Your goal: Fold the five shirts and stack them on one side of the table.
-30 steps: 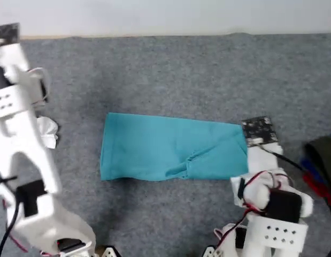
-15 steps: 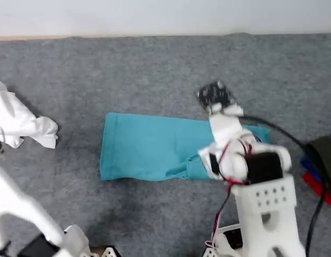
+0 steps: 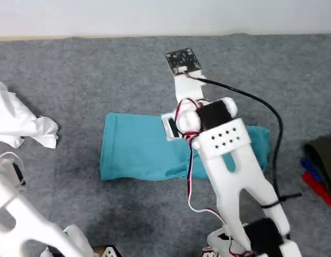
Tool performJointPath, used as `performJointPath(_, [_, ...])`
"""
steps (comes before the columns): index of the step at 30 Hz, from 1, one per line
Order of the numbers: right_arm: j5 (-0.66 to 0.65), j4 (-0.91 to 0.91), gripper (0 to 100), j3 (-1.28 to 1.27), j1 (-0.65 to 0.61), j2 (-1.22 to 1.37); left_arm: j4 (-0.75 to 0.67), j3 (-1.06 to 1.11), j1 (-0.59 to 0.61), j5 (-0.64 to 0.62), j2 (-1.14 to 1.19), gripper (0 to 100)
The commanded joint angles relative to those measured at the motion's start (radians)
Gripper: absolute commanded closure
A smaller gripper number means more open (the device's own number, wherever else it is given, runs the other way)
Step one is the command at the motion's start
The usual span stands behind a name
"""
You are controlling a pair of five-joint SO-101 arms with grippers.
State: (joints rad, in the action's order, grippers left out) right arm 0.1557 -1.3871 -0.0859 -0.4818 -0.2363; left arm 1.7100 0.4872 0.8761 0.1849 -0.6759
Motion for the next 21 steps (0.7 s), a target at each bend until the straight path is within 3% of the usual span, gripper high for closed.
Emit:
performJointPath(1, [0.146, 0.094, 98.9, 0.058, -0.033, 0.022, -0.04, 0.033, 0.006, 0.003, -0.061, 100])
performJointPath(4, [0.282, 0.131, 98.7, 0.064, -0.058, 0.073, -0.071, 0.087, 0.006, 0.003, -0.092, 100])
performJointPath(10, [0.336, 0.147, 97.3, 0.074, -0.13, 0.197, -0.13, 0.216, 0.006, 0.008, -0.132, 100])
performJointPath(16, [0.345, 0.143, 81.0, 0.172, -0.189, 0.338, -0.135, 0.228, 0.006, 0.008, -0.164, 100])
performJointPath(21, [0.345, 0.142, 79.4, 0.304, -0.262, 0.444, -0.13, 0.229, 0.006, 0.008, -0.176, 100])
